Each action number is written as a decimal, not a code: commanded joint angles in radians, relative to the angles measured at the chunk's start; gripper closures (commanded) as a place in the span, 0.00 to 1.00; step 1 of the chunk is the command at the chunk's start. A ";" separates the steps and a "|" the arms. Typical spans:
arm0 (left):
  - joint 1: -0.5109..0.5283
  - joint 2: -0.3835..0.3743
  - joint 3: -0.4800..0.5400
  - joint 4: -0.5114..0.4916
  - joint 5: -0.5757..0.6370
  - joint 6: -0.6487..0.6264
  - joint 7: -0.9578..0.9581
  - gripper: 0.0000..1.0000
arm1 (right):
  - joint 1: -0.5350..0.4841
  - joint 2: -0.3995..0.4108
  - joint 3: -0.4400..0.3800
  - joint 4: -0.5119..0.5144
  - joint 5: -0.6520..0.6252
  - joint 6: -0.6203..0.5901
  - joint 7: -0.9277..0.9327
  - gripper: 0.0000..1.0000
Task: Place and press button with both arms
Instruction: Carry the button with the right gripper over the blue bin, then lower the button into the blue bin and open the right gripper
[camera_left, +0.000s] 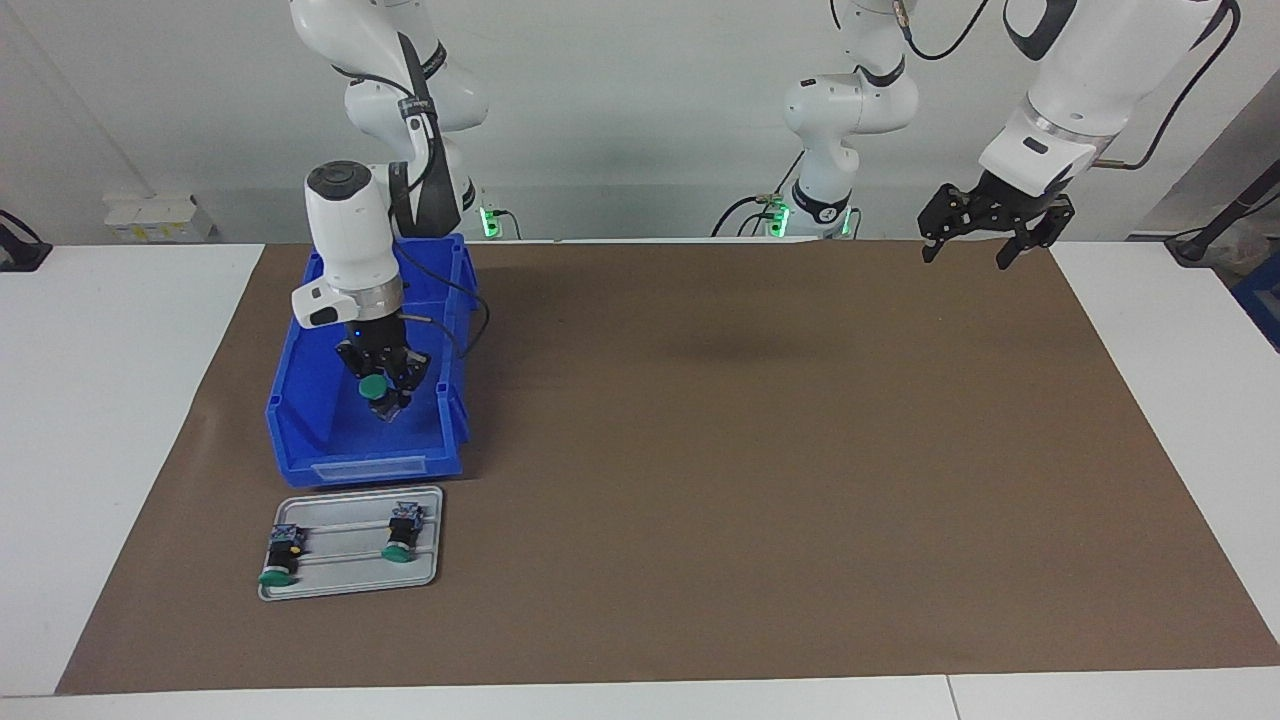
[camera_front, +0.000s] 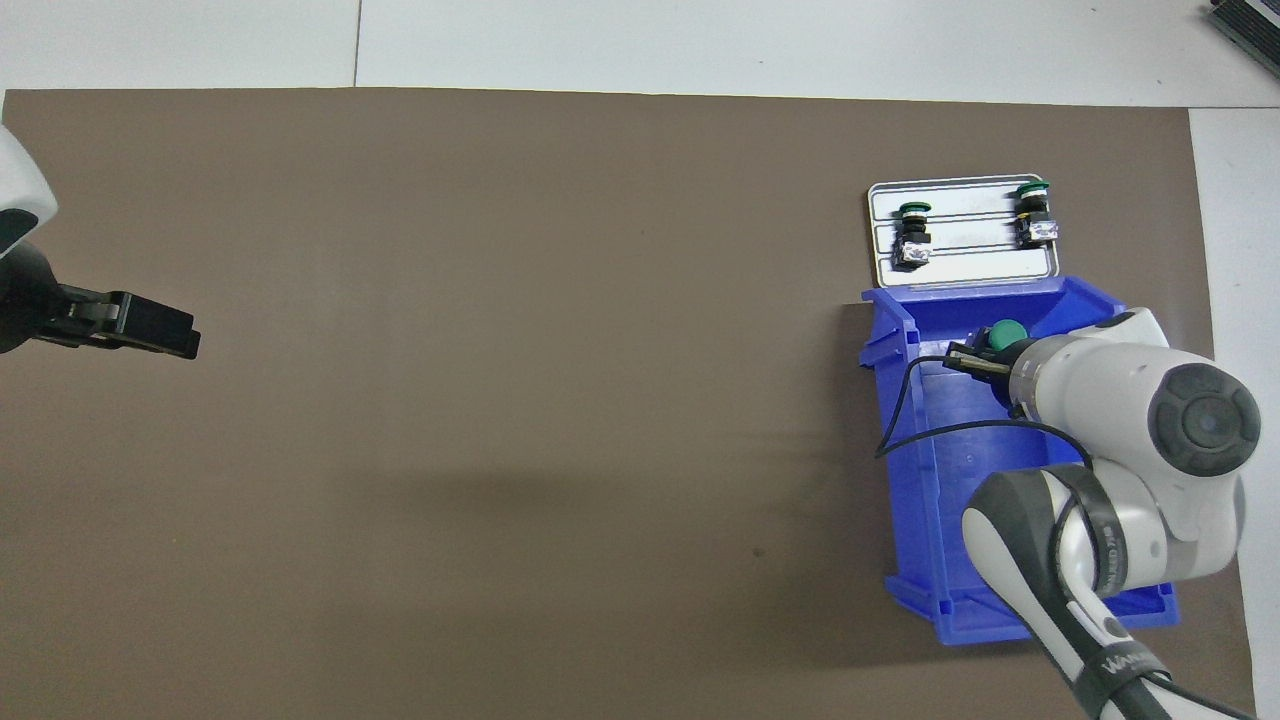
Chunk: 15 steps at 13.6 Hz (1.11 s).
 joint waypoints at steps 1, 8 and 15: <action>0.009 -0.030 -0.006 -0.035 0.016 0.011 -0.001 0.00 | -0.026 0.039 0.013 -0.028 0.024 0.099 -0.034 1.00; 0.009 -0.030 -0.004 -0.035 0.017 0.011 -0.001 0.00 | -0.038 0.084 0.013 -0.066 0.022 0.211 -0.031 0.54; 0.009 -0.030 -0.006 -0.035 0.016 0.011 0.001 0.00 | -0.024 0.061 0.013 -0.054 0.022 0.187 -0.025 0.04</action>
